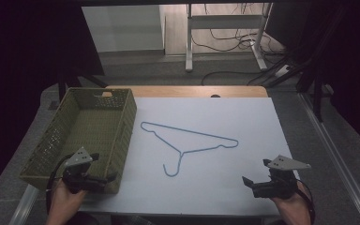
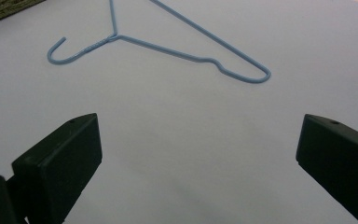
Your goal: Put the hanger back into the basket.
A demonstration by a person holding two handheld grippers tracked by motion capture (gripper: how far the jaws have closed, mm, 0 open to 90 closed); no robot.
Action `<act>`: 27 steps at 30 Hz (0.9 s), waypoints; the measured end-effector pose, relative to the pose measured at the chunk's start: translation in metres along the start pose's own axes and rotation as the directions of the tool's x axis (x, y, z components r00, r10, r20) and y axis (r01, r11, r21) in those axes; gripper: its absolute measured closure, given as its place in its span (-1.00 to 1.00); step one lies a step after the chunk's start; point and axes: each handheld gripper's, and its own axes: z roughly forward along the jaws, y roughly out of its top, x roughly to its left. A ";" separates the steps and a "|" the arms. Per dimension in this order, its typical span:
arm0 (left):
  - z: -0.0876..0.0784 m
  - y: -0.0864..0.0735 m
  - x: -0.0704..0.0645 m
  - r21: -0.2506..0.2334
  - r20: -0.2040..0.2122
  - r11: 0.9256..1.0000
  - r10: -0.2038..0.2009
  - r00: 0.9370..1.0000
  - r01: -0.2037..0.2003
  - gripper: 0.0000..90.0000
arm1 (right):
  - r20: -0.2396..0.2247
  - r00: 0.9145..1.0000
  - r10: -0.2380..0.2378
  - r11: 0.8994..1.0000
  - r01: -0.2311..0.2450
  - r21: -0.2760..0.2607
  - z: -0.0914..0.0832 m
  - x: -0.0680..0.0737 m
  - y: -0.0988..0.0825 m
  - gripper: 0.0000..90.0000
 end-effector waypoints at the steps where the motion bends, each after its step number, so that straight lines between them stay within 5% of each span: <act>1: 0.000 0.000 0.000 0.000 0.000 1.000 0.000 1.000 0.000 -1.00 | 0.000 1.000 0.000 1.000 0.000 0.000 0.000 0.000 0.000 -1.00; 27: -0.004 0.009 -0.008 -0.041 0.013 0.999 0.014 1.000 -0.014 -1.00 | -0.024 0.999 -0.029 0.999 0.029 0.022 0.006 0.005 0.003 -1.00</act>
